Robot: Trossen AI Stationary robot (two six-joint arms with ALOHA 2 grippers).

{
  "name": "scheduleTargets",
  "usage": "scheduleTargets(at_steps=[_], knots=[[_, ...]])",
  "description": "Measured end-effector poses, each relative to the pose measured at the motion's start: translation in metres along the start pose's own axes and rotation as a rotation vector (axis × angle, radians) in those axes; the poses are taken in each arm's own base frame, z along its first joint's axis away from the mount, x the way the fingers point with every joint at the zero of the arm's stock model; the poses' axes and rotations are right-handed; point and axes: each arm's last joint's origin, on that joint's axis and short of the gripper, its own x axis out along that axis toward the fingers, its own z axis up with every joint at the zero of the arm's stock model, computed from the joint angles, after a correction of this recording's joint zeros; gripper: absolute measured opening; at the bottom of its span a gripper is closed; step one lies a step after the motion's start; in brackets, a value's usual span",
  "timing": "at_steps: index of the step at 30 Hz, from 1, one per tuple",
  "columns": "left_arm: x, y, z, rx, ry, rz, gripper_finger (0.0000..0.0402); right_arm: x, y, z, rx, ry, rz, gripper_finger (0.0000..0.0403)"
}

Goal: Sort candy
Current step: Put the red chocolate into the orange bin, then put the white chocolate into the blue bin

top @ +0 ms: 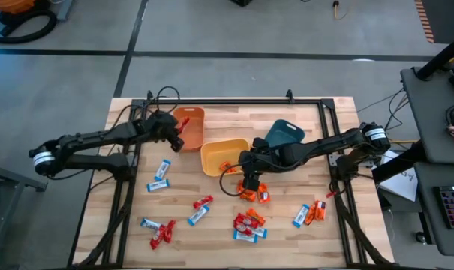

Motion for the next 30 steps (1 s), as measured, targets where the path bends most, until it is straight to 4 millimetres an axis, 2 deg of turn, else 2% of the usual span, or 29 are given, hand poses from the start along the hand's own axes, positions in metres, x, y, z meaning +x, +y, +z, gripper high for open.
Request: scheduleTargets(at_steps=[6,15,23,30], knots=[[0.007,-0.001,0.0,0.005,0.014,0.006,0.0051,0.0,0.0,0.0,0.003,0.0,0.0,0.0194],[0.006,-0.001,0.0,0.008,0.008,0.017,0.0109,0.0,0.0,0.0,0.003,0.001,0.0,0.0194],[0.001,-0.002,0.002,0.009,-0.014,-0.029,0.012,0.0,-0.001,-0.004,0.038,0.044,0.007,0.0194],[-0.016,-0.004,0.005,0.044,-0.098,-0.062,0.0121,-0.001,-0.001,-0.012,0.105,0.14,0.043,0.0194]])
